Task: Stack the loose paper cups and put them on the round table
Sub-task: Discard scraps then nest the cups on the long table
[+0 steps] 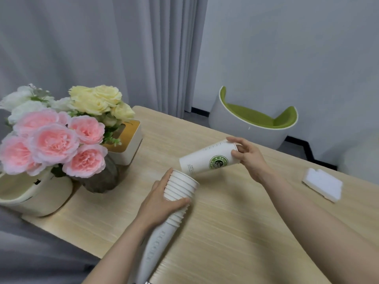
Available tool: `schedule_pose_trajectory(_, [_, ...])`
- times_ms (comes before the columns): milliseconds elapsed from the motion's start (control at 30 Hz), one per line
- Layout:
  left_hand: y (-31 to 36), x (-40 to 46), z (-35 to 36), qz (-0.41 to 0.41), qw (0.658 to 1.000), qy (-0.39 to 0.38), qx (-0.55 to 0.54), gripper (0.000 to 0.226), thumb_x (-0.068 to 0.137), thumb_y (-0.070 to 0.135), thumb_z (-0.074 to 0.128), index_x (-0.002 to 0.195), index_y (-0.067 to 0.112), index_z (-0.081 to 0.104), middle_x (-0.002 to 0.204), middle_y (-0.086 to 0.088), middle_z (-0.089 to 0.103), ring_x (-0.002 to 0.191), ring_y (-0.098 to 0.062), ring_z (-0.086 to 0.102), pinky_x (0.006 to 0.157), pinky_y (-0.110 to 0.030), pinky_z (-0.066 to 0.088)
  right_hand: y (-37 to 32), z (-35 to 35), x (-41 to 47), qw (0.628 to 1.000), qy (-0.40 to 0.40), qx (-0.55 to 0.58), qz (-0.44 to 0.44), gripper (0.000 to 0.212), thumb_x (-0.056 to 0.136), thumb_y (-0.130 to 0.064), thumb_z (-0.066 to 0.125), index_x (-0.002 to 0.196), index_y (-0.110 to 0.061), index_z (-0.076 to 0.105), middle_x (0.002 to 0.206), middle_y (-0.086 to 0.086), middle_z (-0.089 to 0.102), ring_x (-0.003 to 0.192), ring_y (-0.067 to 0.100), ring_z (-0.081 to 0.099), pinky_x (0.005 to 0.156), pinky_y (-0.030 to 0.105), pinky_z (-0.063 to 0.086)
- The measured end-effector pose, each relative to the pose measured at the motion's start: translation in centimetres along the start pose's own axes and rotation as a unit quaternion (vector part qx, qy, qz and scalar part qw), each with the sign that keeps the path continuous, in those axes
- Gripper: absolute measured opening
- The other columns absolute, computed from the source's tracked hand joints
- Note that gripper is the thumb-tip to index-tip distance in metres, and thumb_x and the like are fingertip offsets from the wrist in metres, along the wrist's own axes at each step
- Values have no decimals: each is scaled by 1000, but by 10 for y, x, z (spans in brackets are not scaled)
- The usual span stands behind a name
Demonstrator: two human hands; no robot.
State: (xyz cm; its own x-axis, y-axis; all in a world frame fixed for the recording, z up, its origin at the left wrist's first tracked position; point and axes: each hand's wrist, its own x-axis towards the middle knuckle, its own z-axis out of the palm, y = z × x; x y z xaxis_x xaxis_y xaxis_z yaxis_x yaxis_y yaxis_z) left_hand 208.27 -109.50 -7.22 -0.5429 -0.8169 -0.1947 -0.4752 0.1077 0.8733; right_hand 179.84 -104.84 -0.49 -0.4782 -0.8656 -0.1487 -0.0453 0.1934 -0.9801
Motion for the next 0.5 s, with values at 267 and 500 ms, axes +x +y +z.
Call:
schedule_pose_trajectory(267, [19,10,11,15,999,-29,5,104,54,69,72,139,65,11,125,19,42,111,-4,49,95,-34,44,-21,-32,-8,999,-23,-1,-30,39,86,8,54,112,-19,65,101,9,69,89,21,61,80,33,46])
schedule_pose_trajectory(500, [29,13,11,24,999,-35,20,107,52,71,69,141,62,11,124,19,41,110,-3,48,95,-32,43,-28,-18,-11,995,-92,-2,-34,38,87,10,52,116,-13,62,100,9,70,89,18,64,79,28,51])
